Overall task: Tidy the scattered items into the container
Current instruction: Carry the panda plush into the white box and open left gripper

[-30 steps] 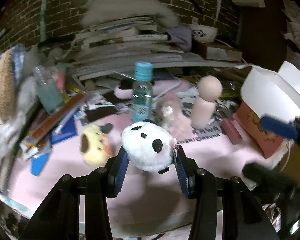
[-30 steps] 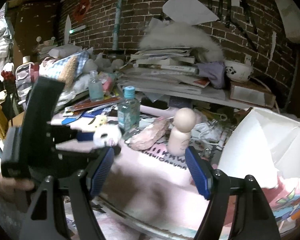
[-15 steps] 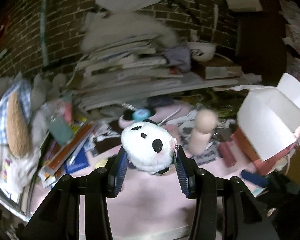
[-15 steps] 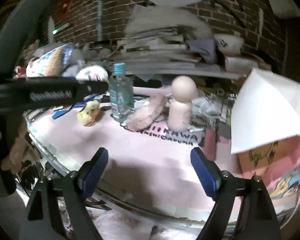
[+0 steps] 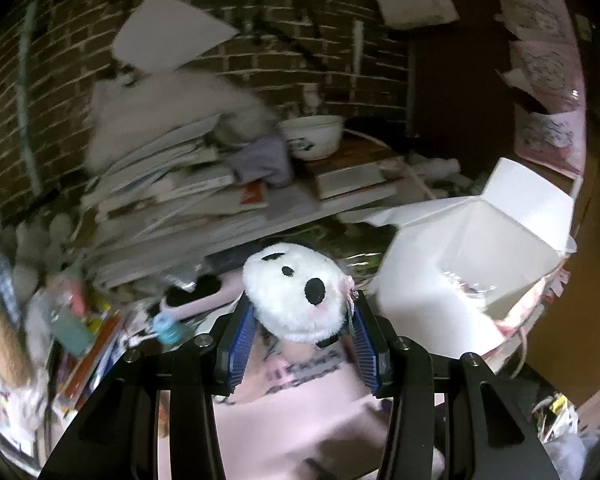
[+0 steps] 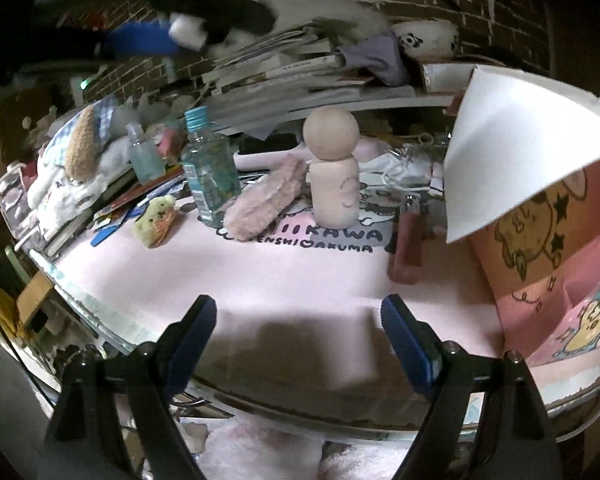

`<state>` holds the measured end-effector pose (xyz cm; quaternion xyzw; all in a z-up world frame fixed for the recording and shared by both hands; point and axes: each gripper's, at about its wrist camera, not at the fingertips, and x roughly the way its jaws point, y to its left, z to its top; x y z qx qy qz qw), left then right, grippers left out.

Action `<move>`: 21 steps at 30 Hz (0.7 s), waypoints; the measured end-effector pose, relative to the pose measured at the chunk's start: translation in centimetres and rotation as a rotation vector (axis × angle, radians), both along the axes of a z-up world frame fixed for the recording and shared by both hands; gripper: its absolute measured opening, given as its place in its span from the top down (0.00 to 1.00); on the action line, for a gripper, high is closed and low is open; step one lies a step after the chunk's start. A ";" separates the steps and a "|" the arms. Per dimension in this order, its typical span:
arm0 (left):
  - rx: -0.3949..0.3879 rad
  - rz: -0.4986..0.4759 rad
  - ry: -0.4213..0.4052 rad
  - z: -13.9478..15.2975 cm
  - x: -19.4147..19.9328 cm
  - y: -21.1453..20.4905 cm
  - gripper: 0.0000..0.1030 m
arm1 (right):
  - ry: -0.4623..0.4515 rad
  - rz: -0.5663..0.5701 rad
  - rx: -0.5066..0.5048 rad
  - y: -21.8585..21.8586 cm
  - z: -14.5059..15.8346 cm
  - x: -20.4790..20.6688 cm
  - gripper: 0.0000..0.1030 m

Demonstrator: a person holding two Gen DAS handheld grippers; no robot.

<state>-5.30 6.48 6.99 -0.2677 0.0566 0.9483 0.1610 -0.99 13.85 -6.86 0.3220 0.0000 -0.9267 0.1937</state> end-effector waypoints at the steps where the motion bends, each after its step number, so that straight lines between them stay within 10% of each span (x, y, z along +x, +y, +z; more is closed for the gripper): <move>1: -0.002 -0.022 -0.001 0.3 0.0 0.7 0.61 | -0.001 -0.002 -0.004 0.1 -0.1 -0.1 0.20; 21: -0.095 -0.395 -0.250 1.9 -2.6 14.6 0.61 | -0.032 -0.078 -0.146 2.8 -1.1 -0.7 0.20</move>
